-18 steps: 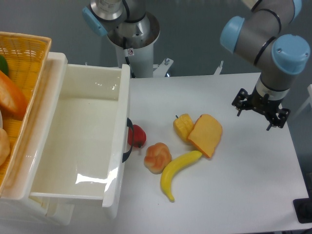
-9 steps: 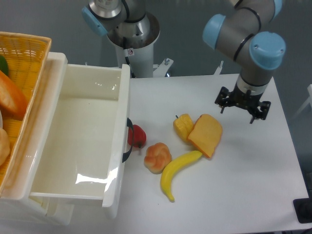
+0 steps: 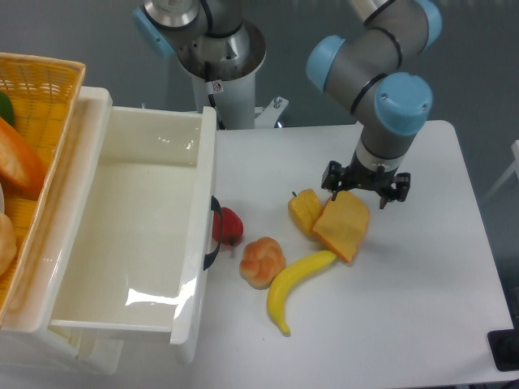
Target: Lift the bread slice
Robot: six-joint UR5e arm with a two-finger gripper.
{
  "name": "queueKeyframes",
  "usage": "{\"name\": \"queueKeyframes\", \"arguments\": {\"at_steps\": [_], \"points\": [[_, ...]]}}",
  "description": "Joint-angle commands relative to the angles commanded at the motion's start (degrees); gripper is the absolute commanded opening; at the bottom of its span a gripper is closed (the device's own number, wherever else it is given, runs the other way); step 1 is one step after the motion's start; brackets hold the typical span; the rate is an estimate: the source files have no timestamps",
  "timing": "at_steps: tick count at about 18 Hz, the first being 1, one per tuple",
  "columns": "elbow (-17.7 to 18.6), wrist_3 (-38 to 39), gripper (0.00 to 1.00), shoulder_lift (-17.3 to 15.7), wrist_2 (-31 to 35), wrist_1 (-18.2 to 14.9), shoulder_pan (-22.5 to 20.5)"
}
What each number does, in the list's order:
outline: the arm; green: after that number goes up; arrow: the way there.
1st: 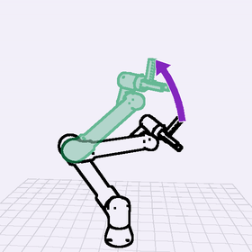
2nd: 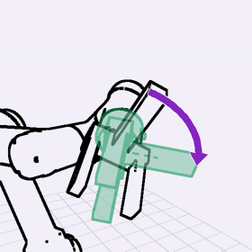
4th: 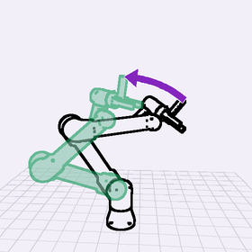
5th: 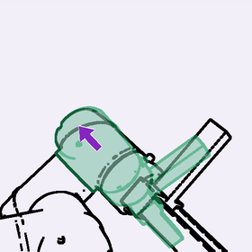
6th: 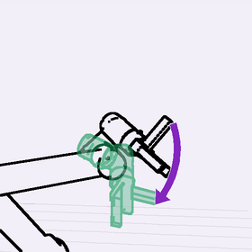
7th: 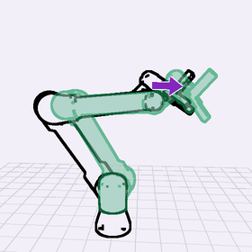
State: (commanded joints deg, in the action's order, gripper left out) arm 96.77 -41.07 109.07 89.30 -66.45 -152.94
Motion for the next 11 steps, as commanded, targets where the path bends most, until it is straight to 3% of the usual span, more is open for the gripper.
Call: {"name": "queueKeyframes", "arguments": {"at_steps": [5, 11], "points": [[0.6, 2.7, 1.0, 0.5, 0.2, 0.2, 3.1], [0.7, 2.7, 0.98, 1.4, 0.4, 0.8, 3.5]]}}
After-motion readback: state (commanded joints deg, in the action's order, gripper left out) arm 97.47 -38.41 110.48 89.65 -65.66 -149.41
